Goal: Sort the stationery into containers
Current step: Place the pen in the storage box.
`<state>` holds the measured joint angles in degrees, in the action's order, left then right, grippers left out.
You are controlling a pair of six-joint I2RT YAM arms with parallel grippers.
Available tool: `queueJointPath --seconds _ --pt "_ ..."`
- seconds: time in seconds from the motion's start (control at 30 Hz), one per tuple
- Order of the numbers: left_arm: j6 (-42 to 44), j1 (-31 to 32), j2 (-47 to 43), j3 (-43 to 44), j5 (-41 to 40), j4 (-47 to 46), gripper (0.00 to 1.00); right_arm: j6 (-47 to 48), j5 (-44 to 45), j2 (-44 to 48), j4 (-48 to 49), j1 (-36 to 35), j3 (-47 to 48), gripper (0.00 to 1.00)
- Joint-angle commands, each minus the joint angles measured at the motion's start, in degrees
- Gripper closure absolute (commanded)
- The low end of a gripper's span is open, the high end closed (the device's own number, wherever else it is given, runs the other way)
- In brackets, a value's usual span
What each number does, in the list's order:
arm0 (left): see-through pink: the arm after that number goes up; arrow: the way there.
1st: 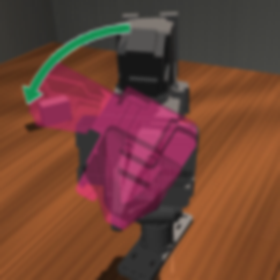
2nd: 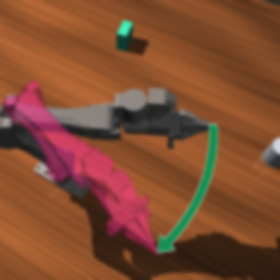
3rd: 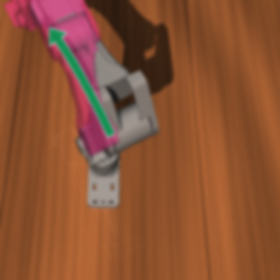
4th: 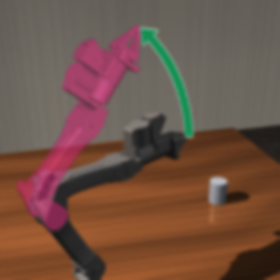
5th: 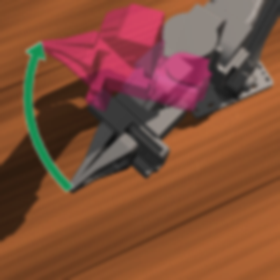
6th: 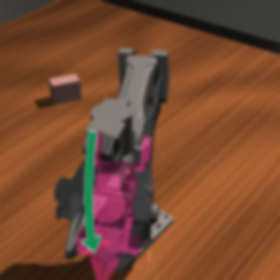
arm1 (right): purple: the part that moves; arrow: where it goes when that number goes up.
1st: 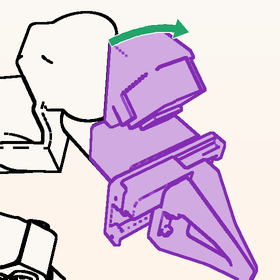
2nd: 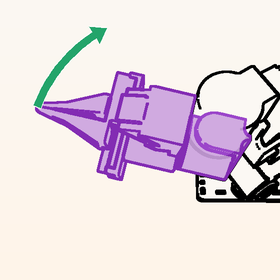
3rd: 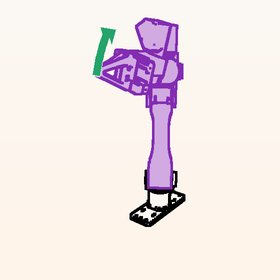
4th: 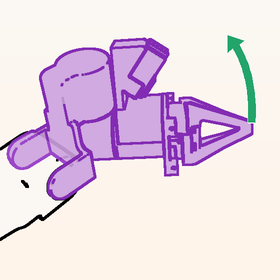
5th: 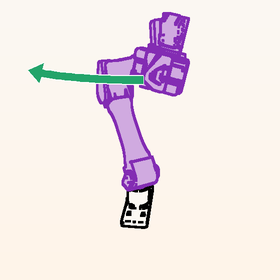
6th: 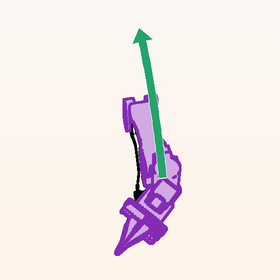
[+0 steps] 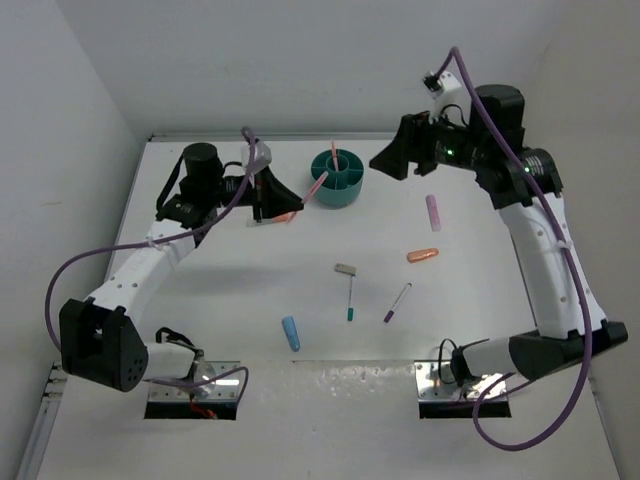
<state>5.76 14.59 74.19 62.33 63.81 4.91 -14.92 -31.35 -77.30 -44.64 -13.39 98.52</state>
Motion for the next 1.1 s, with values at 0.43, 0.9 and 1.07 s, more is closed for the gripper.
queueJointPath --seconds 0.43,0.9,1.07 --pt "-49.27 3.34 1.83 1.22 -7.29 -34.53 1.00 -13.20 2.70 -14.37 8.34 -12.19 11.16 0.29" --pt "-49.80 5.36 2.54 -0.98 -9.76 -35.40 1.00 -17.95 -0.81 -18.59 11.77 -14.03 13.89 0.49" --pt "-48.74 5.54 2.36 -1.33 -9.76 -34.79 1.00 -18.65 0.85 -19.73 11.42 -13.51 14.85 0.90"
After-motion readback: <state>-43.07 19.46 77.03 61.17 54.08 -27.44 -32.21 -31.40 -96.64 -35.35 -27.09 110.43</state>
